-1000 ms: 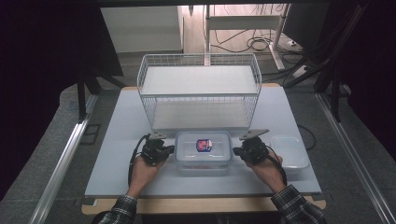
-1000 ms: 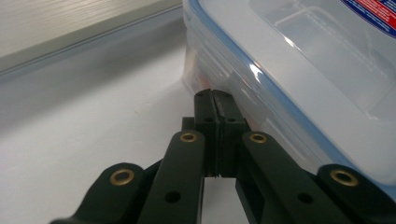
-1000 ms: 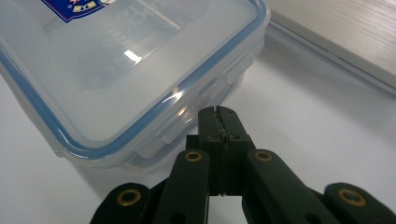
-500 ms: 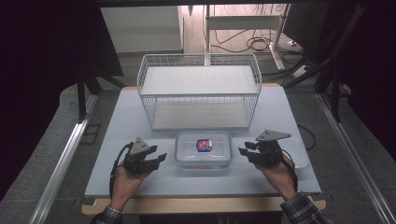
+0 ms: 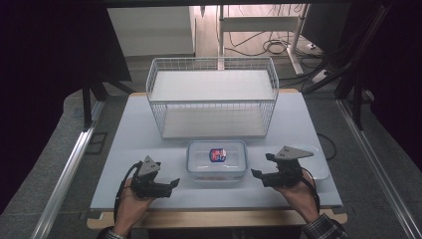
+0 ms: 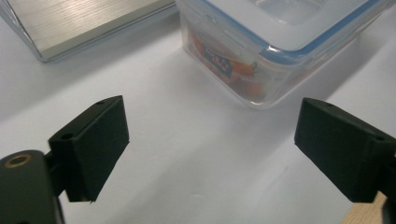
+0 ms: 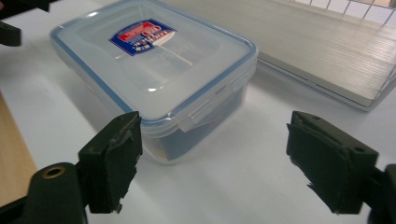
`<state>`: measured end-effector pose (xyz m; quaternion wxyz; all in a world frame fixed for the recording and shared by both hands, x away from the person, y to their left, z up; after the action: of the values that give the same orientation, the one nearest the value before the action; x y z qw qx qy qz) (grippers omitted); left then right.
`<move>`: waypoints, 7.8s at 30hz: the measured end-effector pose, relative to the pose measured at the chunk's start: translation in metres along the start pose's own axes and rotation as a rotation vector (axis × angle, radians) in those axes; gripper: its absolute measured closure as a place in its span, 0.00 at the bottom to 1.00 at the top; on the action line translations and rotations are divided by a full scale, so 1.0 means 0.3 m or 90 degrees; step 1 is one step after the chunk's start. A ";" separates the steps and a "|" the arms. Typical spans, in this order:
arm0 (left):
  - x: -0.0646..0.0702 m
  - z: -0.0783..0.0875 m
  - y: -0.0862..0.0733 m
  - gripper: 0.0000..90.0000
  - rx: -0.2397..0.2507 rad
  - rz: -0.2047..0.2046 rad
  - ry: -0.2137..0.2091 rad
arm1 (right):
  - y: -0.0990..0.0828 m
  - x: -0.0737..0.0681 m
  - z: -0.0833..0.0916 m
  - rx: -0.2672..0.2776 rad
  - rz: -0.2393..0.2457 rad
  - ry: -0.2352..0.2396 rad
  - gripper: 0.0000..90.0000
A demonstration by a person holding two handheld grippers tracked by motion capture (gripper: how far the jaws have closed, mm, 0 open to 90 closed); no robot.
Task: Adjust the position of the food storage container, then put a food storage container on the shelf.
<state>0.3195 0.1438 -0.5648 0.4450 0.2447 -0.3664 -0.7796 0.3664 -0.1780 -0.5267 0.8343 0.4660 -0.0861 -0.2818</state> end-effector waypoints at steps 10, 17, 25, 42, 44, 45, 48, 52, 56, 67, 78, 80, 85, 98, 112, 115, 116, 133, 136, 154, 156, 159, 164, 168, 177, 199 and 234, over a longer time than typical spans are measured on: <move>-0.025 -0.009 0.013 0.06 0.033 -0.036 0.021 | -0.002 -0.003 -0.018 -0.012 -0.008 0.009 0.07; -0.016 -0.016 0.019 0.05 0.000 -0.036 0.014 | -0.008 -0.007 -0.037 -0.034 -0.026 0.013 0.02; -0.014 -0.009 0.093 0.06 0.013 -0.011 -0.013 | 0.047 -0.004 -0.037 -0.045 -0.017 0.002 0.09; 0.031 -0.181 0.195 0.12 -0.026 0.036 -0.120 | 0.096 0.018 -0.204 -0.101 -0.046 0.074 0.15; 0.040 -0.203 0.192 0.10 -0.033 0.077 -0.170 | 0.092 0.023 -0.221 -0.099 -0.076 0.089 0.11; 0.044 -0.211 0.188 0.10 -0.040 0.092 -0.196 | 0.091 0.026 -0.222 -0.100 -0.084 0.094 0.11; 0.080 -0.233 0.169 0.06 -0.072 0.125 -0.280 | 0.079 0.033 -0.225 -0.109 -0.120 0.120 0.09; 0.089 -0.231 0.164 0.05 -0.085 0.138 -0.291 | 0.055 0.035 -0.238 -0.111 -0.187 0.183 0.10; 0.079 -0.217 0.150 0.12 -0.095 0.173 -0.318 | 0.045 0.023 -0.244 -0.121 -0.212 0.200 0.10; 0.075 -0.099 0.120 0.49 -0.061 0.189 -0.317 | 0.031 -0.010 -0.136 -0.087 -0.254 0.224 0.50; 0.058 -0.091 0.131 0.59 -0.038 0.231 -0.293 | 0.047 -0.028 -0.122 -0.054 -0.255 0.199 0.56; 0.057 -0.090 0.136 0.58 -0.033 0.230 -0.283 | 0.047 -0.029 -0.124 -0.050 -0.251 0.195 0.56; 0.051 -0.063 0.167 0.58 -0.009 0.215 -0.277 | 0.072 -0.034 -0.112 -0.028 -0.229 0.193 0.56; 0.032 0.010 0.284 0.58 0.036 0.171 -0.244 | 0.188 -0.031 -0.055 0.013 -0.172 0.187 0.56; -0.012 0.079 0.436 0.58 0.081 0.147 -0.222 | 0.364 -0.006 0.004 0.058 -0.130 0.178 0.56; -0.024 0.085 0.462 0.58 0.089 0.144 -0.220 | 0.392 0.001 0.009 0.064 -0.127 0.177 0.56; -0.028 0.087 0.472 0.58 0.090 0.145 -0.221 | 0.402 0.004 0.011 0.066 -0.124 0.176 0.56; -0.122 0.138 0.704 0.58 0.129 0.137 -0.212 | 0.641 0.064 0.070 0.106 -0.099 0.158 0.55; -0.143 0.145 0.745 0.58 0.133 0.138 -0.208 | 0.680 0.078 0.071 0.112 -0.100 0.160 0.55; -0.240 0.085 0.889 0.58 0.141 0.156 -0.213 | 0.818 0.181 0.046 0.129 -0.108 0.149 0.55; -0.251 0.067 0.893 0.58 0.140 0.161 -0.213 | 0.823 0.196 0.036 0.129 -0.114 0.147 0.55; -0.264 0.039 0.893 0.57 0.136 0.168 -0.217 | 0.825 0.217 0.018 0.127 -0.117 0.141 0.55; -0.278 0.005 0.889 0.57 0.124 0.176 -0.216 | 0.821 0.243 -0.009 0.122 -0.128 0.138 0.55; -0.287 -0.017 0.884 0.56 0.115 0.180 -0.213 | 0.821 0.261 -0.025 0.121 -0.133 0.133 0.54; -0.298 -0.033 0.890 0.54 0.126 0.175 -0.192 | 0.823 0.279 -0.046 0.116 -0.142 0.131 0.53; -0.290 -0.084 0.880 0.49 0.104 0.149 -0.116 | 0.829 0.303 -0.078 0.074 -0.158 0.078 0.38; -0.302 -0.063 0.937 0.58 0.141 0.117 -0.033 | 0.857 0.320 -0.067 0.128 -0.107 -0.018 0.69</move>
<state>0.5215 0.1219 -0.3496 0.4750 0.2376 -0.4827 -0.6964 0.5542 -0.1116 -0.3367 0.7554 0.5487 -0.0862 -0.3476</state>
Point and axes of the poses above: each handheld gripper's, and its own axes: z roughly backward along the jaws, y roughly out of its top, x roughly to its right, the point moved 9 cm from there along -z, roughly forward along the jaws, and after that the axes turned 9 degrees about y, right-handed, at the moved point
